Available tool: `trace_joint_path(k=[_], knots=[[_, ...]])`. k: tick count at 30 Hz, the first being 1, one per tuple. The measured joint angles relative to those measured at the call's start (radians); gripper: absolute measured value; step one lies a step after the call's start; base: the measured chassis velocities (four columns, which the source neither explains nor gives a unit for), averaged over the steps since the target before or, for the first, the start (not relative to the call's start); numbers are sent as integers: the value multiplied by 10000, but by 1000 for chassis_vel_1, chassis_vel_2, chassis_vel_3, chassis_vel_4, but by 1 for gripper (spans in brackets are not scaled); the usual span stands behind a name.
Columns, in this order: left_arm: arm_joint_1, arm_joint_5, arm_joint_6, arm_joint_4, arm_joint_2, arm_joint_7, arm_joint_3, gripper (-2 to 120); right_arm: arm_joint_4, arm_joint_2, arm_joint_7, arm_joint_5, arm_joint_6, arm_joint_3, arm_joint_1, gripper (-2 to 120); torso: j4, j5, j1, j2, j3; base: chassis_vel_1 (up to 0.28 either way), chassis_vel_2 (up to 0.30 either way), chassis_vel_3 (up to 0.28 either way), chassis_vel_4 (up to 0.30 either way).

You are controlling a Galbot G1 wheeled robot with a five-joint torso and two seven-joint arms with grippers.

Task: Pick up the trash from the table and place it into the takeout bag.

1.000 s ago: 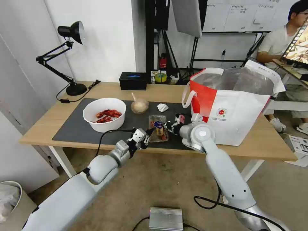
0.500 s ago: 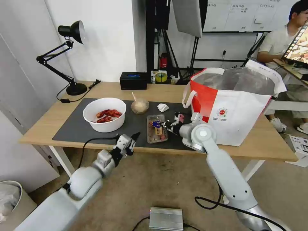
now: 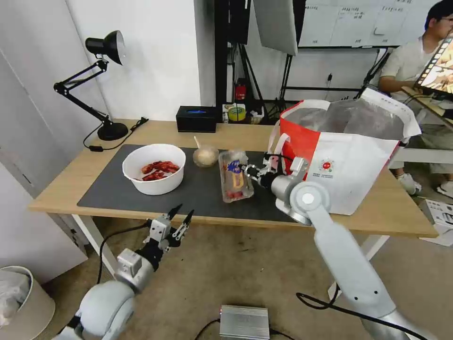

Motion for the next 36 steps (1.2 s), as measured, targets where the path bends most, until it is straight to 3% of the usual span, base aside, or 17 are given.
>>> trace_joint_path(k=[11, 19, 24, 29, 36], knots=[[441, 309, -383, -22, -672, 65, -712, 98, 1196, -813, -760, -1915, 1458, 533, 586, 0, 0, 0, 0, 0, 0, 0, 0, 0, 0], [411, 342, -434, 117, -720, 66, -726, 100, 1202, -1223, -464, -2643, 2147, 999, 1292, 0, 0, 0, 0, 0, 0, 0, 0, 0, 0], [377, 359, -475, 213, -762, 61, -646, 100, 931, -1797, -258, -3776, 2270, 1278, 1608, 0, 0, 0, 0, 0, 0, 0, 0, 0, 0], [326, 360, -497, 279, -765, 42, -569, 100, 770, -2473, -222, -5203, 2139, 1524, 1453, 0, -1, 0, 0, 0, 0, 0, 0, 0, 0], [227, 358, -510, 369, -768, 32, -402, 100, 891, -2962, 133, -5723, 1426, 1739, 947, 0, -2, 0, 0, 0, 0, 0, 0, 0, 0]])
